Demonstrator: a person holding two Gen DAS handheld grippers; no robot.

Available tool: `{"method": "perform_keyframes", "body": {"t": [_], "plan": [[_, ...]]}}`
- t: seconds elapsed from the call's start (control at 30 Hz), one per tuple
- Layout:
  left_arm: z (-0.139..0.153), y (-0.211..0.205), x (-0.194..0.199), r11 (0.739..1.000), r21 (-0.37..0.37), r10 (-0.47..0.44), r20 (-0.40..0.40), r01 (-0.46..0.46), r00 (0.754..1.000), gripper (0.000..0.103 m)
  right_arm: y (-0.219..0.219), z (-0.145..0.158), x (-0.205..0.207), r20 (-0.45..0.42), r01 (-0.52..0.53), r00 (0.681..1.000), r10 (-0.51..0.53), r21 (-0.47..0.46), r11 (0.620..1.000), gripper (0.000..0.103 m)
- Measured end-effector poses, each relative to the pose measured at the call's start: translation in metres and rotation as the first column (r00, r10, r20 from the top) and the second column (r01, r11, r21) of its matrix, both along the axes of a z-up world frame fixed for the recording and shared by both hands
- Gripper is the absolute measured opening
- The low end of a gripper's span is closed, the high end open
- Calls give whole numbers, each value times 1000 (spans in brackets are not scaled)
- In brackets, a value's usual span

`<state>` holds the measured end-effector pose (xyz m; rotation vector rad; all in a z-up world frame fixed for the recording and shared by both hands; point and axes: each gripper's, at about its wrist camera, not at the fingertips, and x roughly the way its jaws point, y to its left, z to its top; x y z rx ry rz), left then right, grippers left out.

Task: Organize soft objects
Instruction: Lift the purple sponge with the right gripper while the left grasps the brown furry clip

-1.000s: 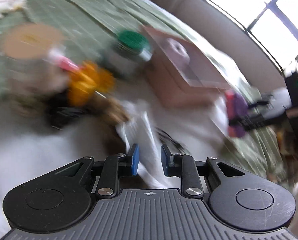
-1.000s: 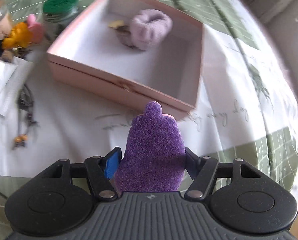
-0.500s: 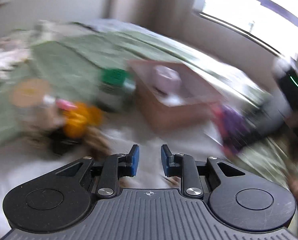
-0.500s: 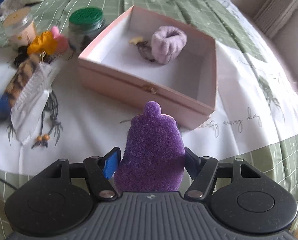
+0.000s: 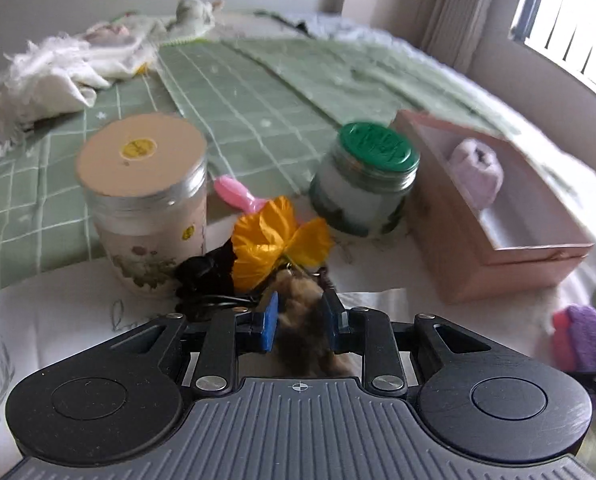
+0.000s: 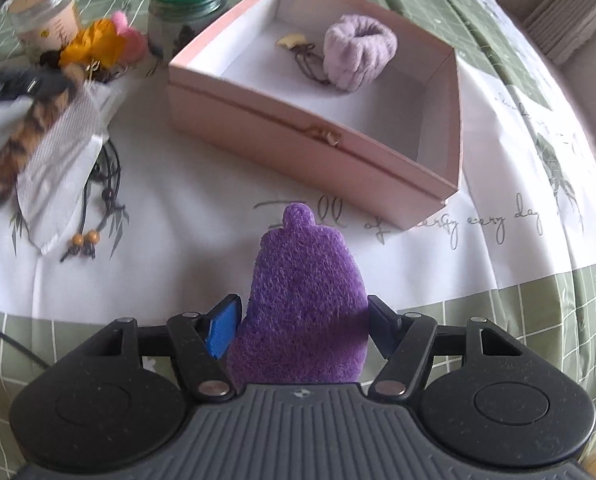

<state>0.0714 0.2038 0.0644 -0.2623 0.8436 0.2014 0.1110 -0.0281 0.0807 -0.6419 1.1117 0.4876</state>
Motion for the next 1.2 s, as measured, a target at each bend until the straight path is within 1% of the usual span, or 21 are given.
{"method": "perform_keyframes", "body": {"t": [0.03,0.1,0.17,0.27,0.33,0.37,0.43,0.47,0.5,0.57,0.6,0.7,0.77,0.83,0.93,1.03,1.1,1.2], "plan": [[-4,3,5,1000,-13,-4,-24,4,1000,35,0,-1,-1,-3,-3,1000,3,-4,1000,66],[-14,8,9,999,-48,-10,-53,7,999,38,2,-5,-1,-7,-6,1000,6,-12,1000,66],[-18,16,10,994,-106,-19,-26,16,999,38,2,-6,-1,-8,-6,1000,6,-17,1000,66],[-21,25,7,981,-177,-81,-20,76,997,37,1,-7,-1,-10,-5,1000,5,-18,1000,67],[-23,30,-1,973,-210,-103,-15,97,995,33,1,-9,-1,-12,-5,1000,4,-22,1000,67],[-23,32,-4,970,-221,-110,-14,104,994,31,2,-9,-1,-12,-6,1000,5,-25,1000,67],[-20,33,-7,968,-223,-121,-21,114,992,20,2,-10,-1,-11,-8,1000,8,-30,1000,67],[-17,34,-9,968,-227,-117,-17,110,993,19,2,-10,-1,-10,-9,1000,9,-31,999,67],[-12,34,-14,968,-226,-114,4,112,993,17,2,-10,-1,-10,-8,1000,8,-29,1000,67],[3,26,-24,969,-185,-153,56,161,987,16,0,-7,1,-17,5,1000,-5,-8,1000,67],[14,19,-32,966,-157,-192,84,204,978,16,-2,-6,3,-28,17,999,-16,10,1000,67],[41,2,-57,942,-147,-281,139,300,950,16,-11,0,13,-90,77,994,-68,91,993,67],[62,-12,-75,922,-127,-343,176,366,923,16,-15,5,17,-101,104,991,-93,113,988,67],[87,-28,-92,896,-84,-411,212,436,886,16,-19,14,19,-96,119,990,-106,132,984,67],[122,-49,-105,866,-17,-479,253,499,840,16,-30,40,25,-119,137,986,-114,203,970,67],[154,-61,-107,844,-1,-511,298,536,806,16,-45,74,28,-156,143,982,-102,281,949,67],[174,-71,-101,827,-19,-526,331,562,784,16,-54,94,24,-146,117,986,-75,303,946,67],[198,-87,-87,806,-8,-550,361,592,753,16,-67,129,18,-85,77,995,-54,303,950,67]]}}
